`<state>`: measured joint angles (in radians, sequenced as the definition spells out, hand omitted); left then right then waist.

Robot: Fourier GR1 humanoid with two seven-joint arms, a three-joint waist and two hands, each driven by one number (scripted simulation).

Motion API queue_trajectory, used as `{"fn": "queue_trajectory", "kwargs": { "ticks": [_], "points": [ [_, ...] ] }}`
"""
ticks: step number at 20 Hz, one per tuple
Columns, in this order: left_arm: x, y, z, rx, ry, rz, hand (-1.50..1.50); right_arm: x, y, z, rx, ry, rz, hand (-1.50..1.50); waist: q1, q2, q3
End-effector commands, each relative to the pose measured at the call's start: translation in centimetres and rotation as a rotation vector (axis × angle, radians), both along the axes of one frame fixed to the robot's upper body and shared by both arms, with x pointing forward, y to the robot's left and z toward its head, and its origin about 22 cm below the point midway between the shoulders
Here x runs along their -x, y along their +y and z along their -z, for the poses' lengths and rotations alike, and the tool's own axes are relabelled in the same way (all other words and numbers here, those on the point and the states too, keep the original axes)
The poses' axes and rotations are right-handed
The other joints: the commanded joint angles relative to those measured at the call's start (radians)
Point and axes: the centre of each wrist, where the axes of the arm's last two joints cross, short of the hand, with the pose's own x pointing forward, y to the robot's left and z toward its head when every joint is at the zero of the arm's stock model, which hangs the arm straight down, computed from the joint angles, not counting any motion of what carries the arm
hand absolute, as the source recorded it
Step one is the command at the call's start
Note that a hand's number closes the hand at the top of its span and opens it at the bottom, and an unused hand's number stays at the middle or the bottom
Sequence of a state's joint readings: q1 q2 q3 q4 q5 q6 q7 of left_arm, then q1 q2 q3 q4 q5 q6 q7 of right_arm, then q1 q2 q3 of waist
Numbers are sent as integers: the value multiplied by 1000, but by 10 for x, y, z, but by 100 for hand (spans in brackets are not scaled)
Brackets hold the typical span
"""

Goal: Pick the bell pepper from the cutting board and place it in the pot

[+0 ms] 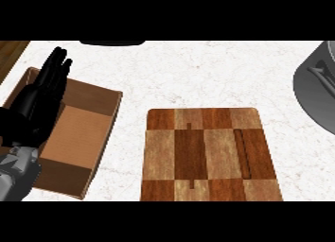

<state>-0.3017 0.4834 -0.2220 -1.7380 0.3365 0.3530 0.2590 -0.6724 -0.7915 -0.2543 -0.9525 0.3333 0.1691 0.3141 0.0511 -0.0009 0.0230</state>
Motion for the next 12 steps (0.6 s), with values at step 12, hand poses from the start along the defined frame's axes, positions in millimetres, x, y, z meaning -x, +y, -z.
{"fn": "queue_trajectory", "kwargs": {
  "ticks": [12],
  "points": [
    [6,-8,37,76,168,-11,0,1,-38,-14,-258,-521,201,-150,-34,14,-22]
  ]
}}
